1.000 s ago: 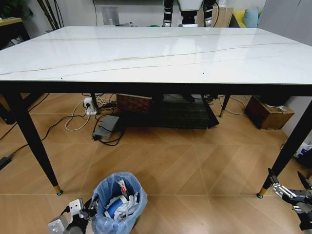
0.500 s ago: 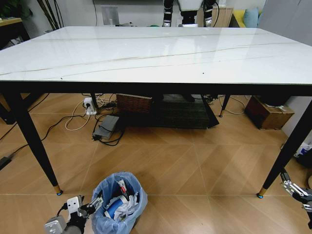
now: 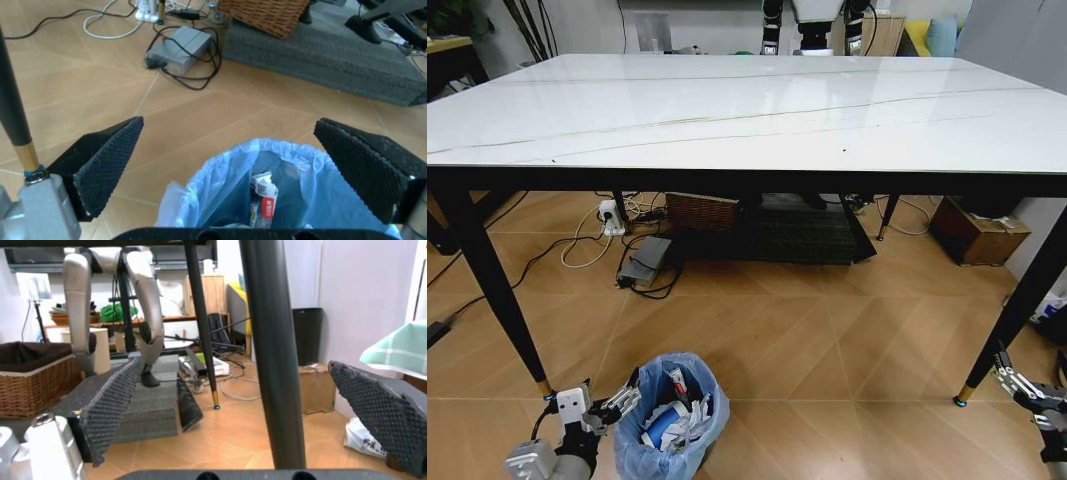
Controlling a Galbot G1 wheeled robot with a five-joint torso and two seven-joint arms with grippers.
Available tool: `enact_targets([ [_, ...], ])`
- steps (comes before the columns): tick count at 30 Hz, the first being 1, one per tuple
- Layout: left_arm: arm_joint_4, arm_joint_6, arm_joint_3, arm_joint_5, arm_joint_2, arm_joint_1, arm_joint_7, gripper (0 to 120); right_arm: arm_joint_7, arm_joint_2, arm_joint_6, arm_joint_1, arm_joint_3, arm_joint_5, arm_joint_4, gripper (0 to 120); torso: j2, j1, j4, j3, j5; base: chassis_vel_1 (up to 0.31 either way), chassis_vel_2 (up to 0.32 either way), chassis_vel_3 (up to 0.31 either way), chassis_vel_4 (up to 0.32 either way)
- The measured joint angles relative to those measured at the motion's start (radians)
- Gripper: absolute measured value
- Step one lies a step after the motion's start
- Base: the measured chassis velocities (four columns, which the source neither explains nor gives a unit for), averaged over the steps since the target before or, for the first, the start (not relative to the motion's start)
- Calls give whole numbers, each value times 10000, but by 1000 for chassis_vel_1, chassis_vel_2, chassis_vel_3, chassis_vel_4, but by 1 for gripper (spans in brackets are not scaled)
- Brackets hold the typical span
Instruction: Pick up the trash bin and place the trash from the table into it.
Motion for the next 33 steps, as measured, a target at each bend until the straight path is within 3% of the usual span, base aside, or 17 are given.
enact_targets([
  [33,24,1,20,-26,6,-6,11,100,-20,14,-30,-1,27,13,-6,100,1,0,0,0,0,0,0,0,0],
])
